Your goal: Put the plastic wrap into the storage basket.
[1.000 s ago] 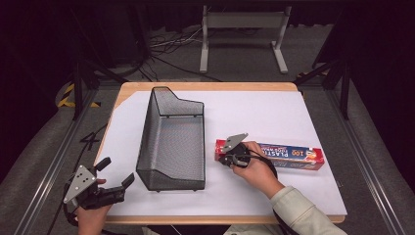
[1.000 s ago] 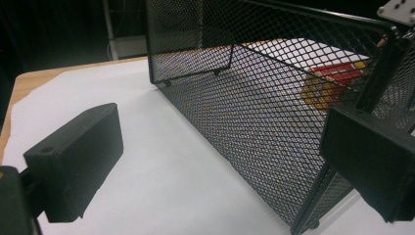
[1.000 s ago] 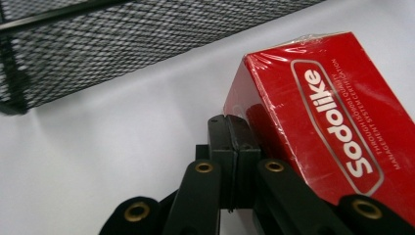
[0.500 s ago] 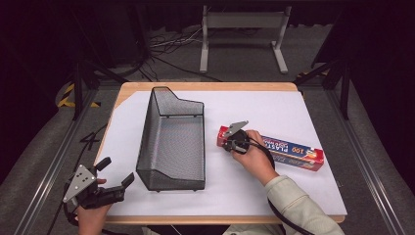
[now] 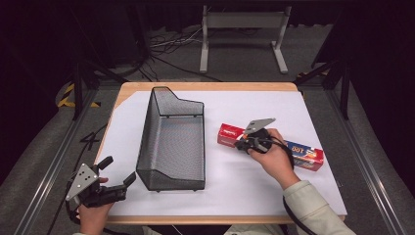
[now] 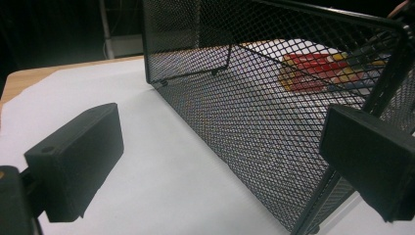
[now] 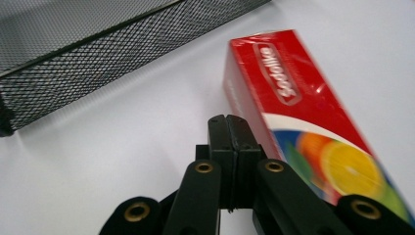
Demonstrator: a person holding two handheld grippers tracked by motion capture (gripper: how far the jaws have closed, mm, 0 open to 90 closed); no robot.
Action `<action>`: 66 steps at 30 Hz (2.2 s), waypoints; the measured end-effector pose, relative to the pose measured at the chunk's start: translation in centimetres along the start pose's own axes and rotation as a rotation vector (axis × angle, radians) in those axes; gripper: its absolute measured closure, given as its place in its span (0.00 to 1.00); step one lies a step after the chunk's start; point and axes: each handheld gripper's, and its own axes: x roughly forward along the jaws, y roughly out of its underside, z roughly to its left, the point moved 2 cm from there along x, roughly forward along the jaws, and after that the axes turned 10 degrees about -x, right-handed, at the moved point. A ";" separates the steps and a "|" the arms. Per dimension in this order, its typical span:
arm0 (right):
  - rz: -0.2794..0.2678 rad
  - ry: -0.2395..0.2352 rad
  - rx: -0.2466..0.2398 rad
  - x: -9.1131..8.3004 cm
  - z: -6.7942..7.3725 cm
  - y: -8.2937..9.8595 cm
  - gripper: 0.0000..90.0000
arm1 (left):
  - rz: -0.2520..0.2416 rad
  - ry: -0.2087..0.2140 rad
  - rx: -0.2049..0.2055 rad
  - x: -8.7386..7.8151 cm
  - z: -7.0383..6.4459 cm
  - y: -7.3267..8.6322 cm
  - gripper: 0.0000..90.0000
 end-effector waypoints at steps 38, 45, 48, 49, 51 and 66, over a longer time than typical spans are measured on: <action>0.141 0.184 0.315 -8.3 -9.6 12.0 1.00 | 0.021 0.003 0.015 0.3 -0.4 0.0 0.04; 0.209 0.179 0.350 -8.5 -10.3 13.6 1.00 | 0.024 0.003 0.009 0.3 -0.4 0.1 0.04; 0.216 0.178 0.361 -8.5 -10.5 14.0 1.00 | 0.024 0.003 0.008 0.3 -0.4 0.1 0.04; 0.222 0.179 0.369 -8.5 -10.5 14.1 1.00 | 0.024 0.003 0.008 0.3 -0.3 0.1 0.04; 0.236 0.173 0.375 -8.3 -10.6 14.3 1.00 | 0.024 0.003 0.007 0.3 -0.4 0.1 0.03; 0.299 0.105 0.431 -8.9 -8.6 14.1 1.00 | 0.023 0.006 0.004 0.2 -0.3 0.1 0.03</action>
